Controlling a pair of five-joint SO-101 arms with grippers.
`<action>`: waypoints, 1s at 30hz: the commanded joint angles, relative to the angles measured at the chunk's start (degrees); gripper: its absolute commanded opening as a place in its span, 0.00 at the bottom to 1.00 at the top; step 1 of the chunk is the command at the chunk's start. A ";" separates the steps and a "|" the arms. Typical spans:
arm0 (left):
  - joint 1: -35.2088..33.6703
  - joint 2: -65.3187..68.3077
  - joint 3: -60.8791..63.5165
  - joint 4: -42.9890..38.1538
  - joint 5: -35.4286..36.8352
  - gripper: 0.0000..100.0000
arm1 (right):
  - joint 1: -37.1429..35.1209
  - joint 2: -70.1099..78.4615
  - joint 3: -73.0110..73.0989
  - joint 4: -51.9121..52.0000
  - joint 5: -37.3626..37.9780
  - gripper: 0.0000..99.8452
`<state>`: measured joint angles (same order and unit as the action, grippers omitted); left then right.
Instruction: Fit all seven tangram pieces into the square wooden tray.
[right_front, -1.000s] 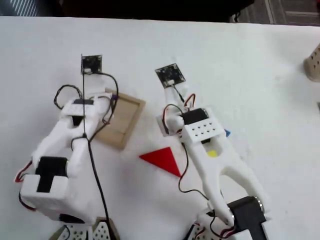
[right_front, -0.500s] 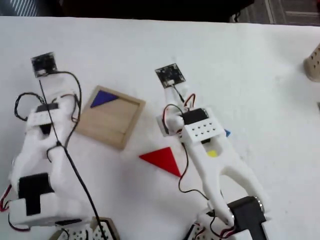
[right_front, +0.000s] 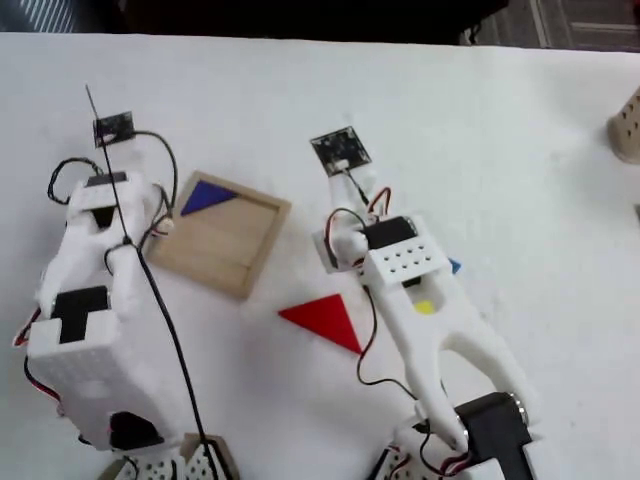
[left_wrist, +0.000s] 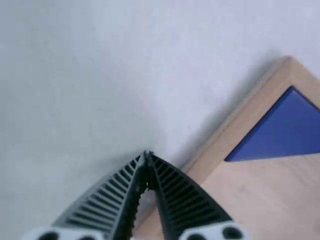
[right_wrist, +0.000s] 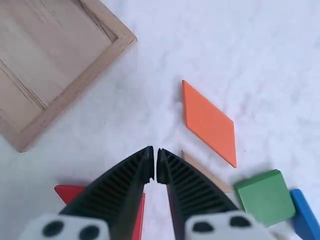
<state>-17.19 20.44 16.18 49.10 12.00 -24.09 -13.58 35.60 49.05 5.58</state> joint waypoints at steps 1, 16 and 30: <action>6.90 -4.18 2.64 5.63 0.44 0.02 | 0.57 -2.07 -0.70 -1.54 -0.70 0.02; 15.43 -23.34 20.57 -3.69 0.53 0.02 | 1.71 -1.89 -1.05 -3.47 -0.62 0.02; 8.57 -24.40 25.67 -23.65 12.92 0.02 | -4.00 -1.10 -0.09 -1.71 -7.30 0.18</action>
<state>-7.08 -0.66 42.02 28.97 23.78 -26.81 -13.58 35.78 47.56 -0.48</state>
